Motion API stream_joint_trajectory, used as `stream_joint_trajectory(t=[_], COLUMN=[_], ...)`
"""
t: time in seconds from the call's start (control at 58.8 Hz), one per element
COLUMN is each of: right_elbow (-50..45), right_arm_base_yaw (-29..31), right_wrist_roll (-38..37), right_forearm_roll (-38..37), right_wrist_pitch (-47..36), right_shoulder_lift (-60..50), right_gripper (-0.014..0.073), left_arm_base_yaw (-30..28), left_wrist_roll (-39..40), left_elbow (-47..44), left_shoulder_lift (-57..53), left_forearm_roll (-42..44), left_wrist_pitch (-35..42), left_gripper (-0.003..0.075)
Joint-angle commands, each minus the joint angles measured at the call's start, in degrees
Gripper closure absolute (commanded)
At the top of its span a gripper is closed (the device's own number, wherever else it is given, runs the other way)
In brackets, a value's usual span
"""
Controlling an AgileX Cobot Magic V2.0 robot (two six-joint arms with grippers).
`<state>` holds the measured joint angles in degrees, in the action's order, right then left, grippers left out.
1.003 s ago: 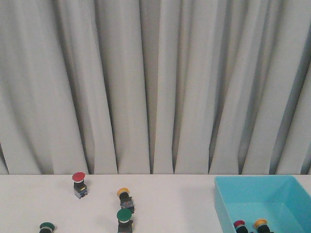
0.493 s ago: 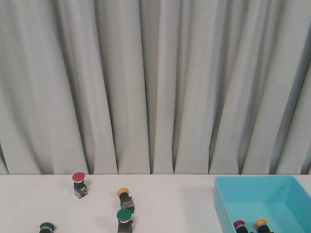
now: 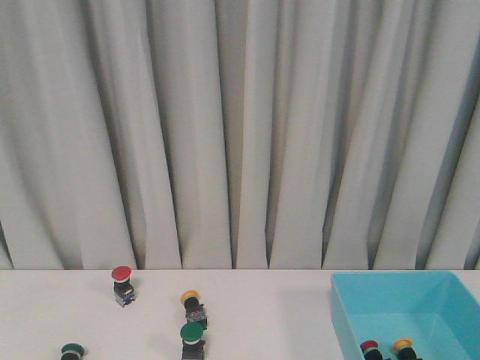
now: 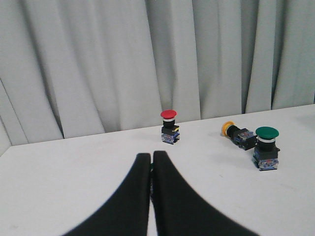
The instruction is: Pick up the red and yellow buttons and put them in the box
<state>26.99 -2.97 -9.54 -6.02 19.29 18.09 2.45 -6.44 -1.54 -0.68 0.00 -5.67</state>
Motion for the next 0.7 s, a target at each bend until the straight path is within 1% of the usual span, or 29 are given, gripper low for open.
stream_joint_trajectory(t=[0.0, 0.17, 0.374, 0.493, 0.544, 0.68], right_elbow=[-4.13, -15.16, -25.52, -29.64, -29.51, -29.51], right_arm_base_yaw=[0.06, 0.06, 0.06, 0.06, 0.06, 0.06], right_wrist_roll=[0.13, 0.23, 0.41, 0.41, 0.49, 2.13], right_forearm_roll=[0.11, 0.16, 0.84, 1.89, 2.18, 2.25], right_wrist_pitch=[-5.61, -11.72, -14.75, -17.87, -16.36, -16.75], right_shoulder_lift=[-2.36, -8.49, -15.06, -18.4, -19.56, -19.7], right_gripper=[0.0602, 0.0602, 0.0602, 0.0602, 0.0602, 0.0602], left_arm_base_yaw=[-0.08, -0.08, -0.08, -0.08, -0.08, -0.08], left_wrist_roll=[0.15, 0.15, 0.15, 0.15, 0.15, 0.15], left_elbow=[-0.59, -0.59, -0.59, -0.59, -0.59, -0.59], left_shoulder_lift=[-0.8, -0.8, -0.8, -0.8, -0.8, -0.8], left_forearm_roll=[0.0, 0.0, 0.0, 0.0, 0.0, 0.0], left_wrist_pitch=[4.54, 4.54, 4.54, 4.54, 4.54, 4.54], left_gripper=[0.0716, 0.0716, 0.0716, 0.0716, 0.0716, 0.0716])
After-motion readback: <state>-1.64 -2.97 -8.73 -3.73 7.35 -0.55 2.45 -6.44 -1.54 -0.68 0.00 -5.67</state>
